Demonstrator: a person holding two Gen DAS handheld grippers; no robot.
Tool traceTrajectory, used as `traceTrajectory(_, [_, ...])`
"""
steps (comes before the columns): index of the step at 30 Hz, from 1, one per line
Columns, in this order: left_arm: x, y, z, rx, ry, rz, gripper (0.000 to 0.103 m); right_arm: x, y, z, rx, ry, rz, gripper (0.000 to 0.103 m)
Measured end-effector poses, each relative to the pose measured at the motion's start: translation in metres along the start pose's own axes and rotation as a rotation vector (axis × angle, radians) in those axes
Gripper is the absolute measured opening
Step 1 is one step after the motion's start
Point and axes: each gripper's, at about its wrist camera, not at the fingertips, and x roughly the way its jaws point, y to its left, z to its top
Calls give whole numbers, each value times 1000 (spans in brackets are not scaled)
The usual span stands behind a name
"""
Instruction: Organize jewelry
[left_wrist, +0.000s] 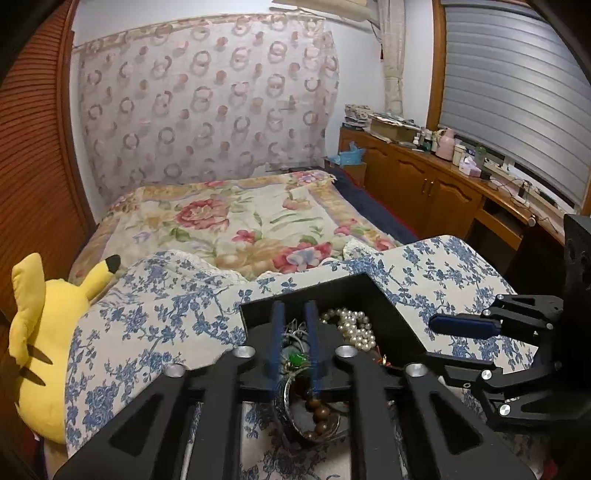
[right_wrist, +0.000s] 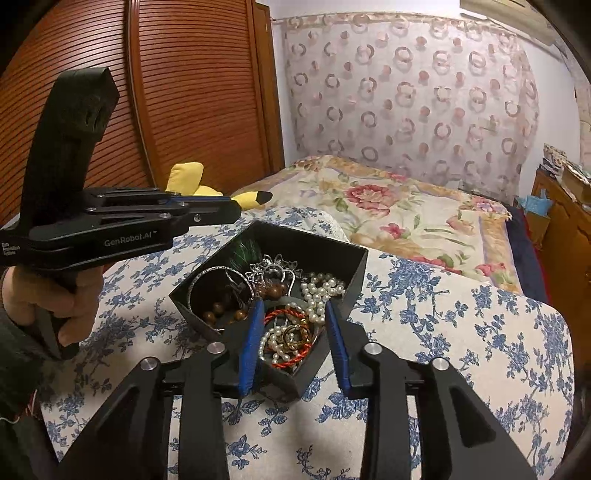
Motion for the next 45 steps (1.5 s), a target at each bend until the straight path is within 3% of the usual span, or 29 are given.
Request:
traceTrajectory(1, [-2, 0, -1, 0, -2, 5, 36, -2, 1, -1, 2, -2, -3, 39])
traceTrajectory(6, [-19, -4, -9, 0, -17, 56, 74, -18, 4, -8, 29, -29, -36, 47])
traceTrajectory(10, [-42, -6, -21, -16, -44, 91, 92, -37, 7, -15, 60, -62, -72, 59])
traceTrajectory(12, [-51, -6, -25, -22, -52, 113, 95, -48, 8, -18, 76, -83, -93, 67])
traceTrajectory(19, [-87, -16, -46, -27, -78, 197, 95, -83, 20, -29, 126, -152, -156, 86])
traceTrajectory(25, [-115, -23, -60, -59, -100, 219, 95, -114, 33, -34, 148, -217, -216, 100])
traceTrajectory(32, [-137, -24, -73, -86, -110, 238, 95, -133, 40, -41, 172, -252, -269, 101])
traceTrajectory(45, [-144, -20, -83, -97, -117, 245, 95, -128, 43, -46, 188, -246, -288, 100])
